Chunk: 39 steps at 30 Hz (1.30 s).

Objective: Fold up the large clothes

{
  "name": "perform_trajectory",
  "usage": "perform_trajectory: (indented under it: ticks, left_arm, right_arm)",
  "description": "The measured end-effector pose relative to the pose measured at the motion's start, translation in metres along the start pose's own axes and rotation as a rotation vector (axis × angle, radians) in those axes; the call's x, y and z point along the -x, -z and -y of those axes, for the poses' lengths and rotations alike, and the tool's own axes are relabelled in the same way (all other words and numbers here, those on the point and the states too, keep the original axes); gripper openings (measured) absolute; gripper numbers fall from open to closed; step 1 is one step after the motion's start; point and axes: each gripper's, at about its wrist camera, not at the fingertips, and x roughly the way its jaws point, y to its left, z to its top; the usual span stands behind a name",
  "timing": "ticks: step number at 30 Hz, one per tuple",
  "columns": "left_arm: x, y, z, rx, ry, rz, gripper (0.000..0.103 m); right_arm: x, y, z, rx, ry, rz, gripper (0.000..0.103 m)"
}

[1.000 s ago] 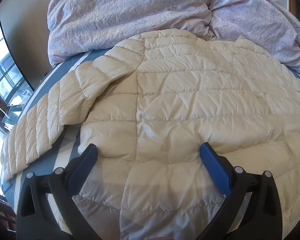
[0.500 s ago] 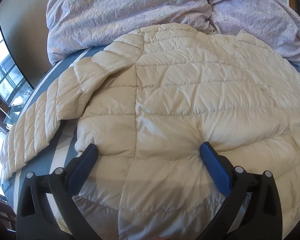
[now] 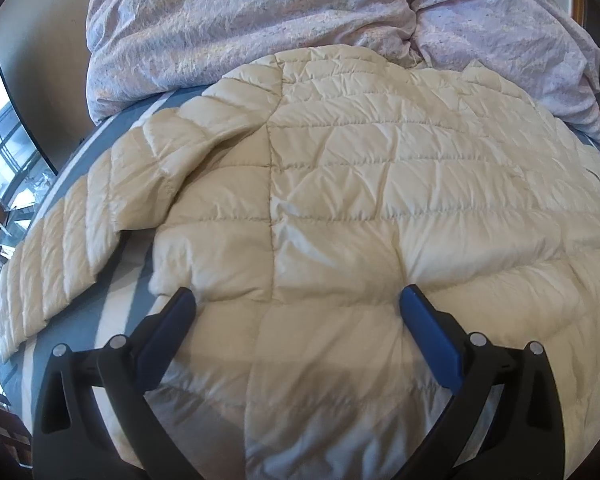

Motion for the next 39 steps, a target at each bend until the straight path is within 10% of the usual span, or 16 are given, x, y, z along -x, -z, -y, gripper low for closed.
perform_trajectory:
  ticks: [18, 21, 24, 31, 34, 39]
  left_arm:
    - [0.049, 0.0, -0.073, 0.132, -0.056, 0.109, 0.101]
    - [0.053, 0.002, -0.081, 0.15, -0.059, 0.117, 0.101]
    - [0.056, 0.004, -0.087, 0.163, -0.058, 0.129, 0.101]
    - [0.054, 0.01, -0.109, 0.201, -0.088, 0.118, 0.101]
    - [0.051, 0.013, -0.123, 0.229, -0.096, 0.105, 0.101]
    - [0.048, 0.013, -0.138, 0.248, -0.128, 0.083, 0.101]
  right_arm:
    - [-0.026, 0.055, -0.258, 0.333, -0.297, -0.13, 0.008]
    - [-0.028, 0.058, -0.279, 0.37, -0.318, -0.144, 0.023]
    - [-0.021, 0.06, -0.286, 0.394, -0.366, -0.145, 0.05]
    - [0.018, 0.033, -0.24, 0.311, -0.361, 0.037, 0.05]
    - [-0.007, 0.032, -0.225, 0.308, -0.2, 0.018, 0.05]
    - [-0.039, 0.05, -0.231, 0.323, -0.17, -0.063, 0.054]
